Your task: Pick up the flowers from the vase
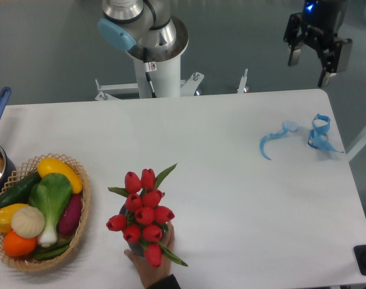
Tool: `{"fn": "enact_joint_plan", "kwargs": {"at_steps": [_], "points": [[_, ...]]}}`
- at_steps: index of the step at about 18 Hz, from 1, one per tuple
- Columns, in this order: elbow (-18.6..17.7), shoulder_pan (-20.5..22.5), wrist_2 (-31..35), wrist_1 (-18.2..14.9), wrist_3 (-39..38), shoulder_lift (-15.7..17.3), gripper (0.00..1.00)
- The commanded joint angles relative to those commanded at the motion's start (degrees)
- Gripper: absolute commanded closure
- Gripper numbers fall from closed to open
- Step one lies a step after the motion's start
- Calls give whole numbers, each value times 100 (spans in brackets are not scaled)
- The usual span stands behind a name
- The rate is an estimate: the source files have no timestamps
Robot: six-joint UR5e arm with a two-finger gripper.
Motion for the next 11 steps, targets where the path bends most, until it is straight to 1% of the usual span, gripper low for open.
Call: {"fn": "enact_joint_plan", "kwargs": {"at_steps": [2, 5, 7, 8, 9, 10, 11], "points": [[0, -26, 9, 62, -9, 0, 0], [-35, -27, 26, 71, 9, 17, 0], [-210, -18, -35, 71, -9, 131, 0], [-263, -9, -209, 71, -44, 141, 0], [-368, -9, -524, 71, -357, 175, 0], [-465, -18, -632, 79, -952, 254, 0], [-501, -26, -790, 80, -1506, 246, 0]]}}
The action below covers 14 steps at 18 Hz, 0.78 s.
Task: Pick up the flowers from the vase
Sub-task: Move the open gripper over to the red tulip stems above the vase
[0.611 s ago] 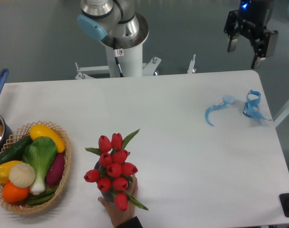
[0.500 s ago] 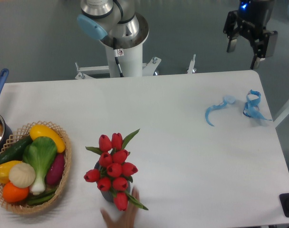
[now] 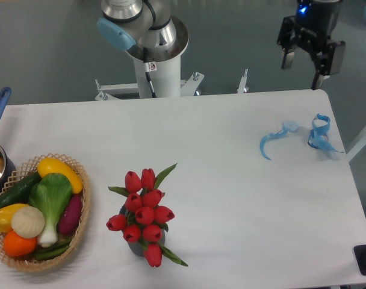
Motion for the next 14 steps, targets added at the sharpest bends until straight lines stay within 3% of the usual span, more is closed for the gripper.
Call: {"fn": "enact_joint_plan", "kwargs": {"at_steps": [3, 7, 11, 14], "points": [[-62, -53, -870, -9, -769, -62, 0], [-561, -271, -1565, 131, -1403, -18, 0], [-1352, -852, -2039, 1430, -1840, -61, 0], [-1486, -1290, -2234, 2073, -2044, -289, 0]]}}
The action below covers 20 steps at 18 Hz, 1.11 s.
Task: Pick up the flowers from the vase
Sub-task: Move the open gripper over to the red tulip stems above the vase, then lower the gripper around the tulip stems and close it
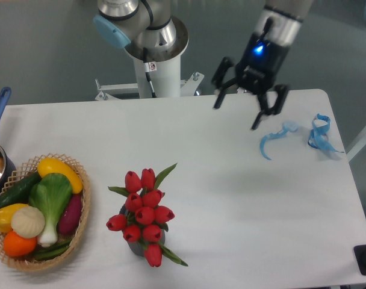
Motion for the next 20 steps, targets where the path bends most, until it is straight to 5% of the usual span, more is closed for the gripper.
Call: {"fn": "enact_joint_plan", "kwargs": {"at_steps": [3, 11, 20], "points": [[79, -343, -9, 132, -255, -307, 0], [377, -994, -219, 1257, -1274, -1221, 0], [500, -1135, -229, 1460, -1661, -1521, 0]]}}
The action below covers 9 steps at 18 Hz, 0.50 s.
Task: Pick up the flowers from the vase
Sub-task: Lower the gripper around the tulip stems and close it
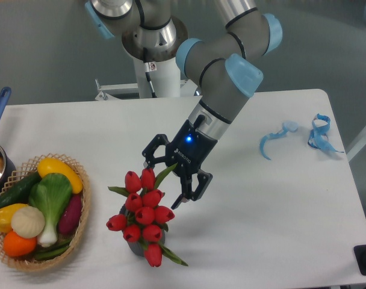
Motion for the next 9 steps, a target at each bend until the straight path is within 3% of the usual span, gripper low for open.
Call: {"fn": "enact_joint_plan", "kwargs": {"at_steps": [9], "points": [[343, -202, 88, 27, -27, -325, 0]]}}
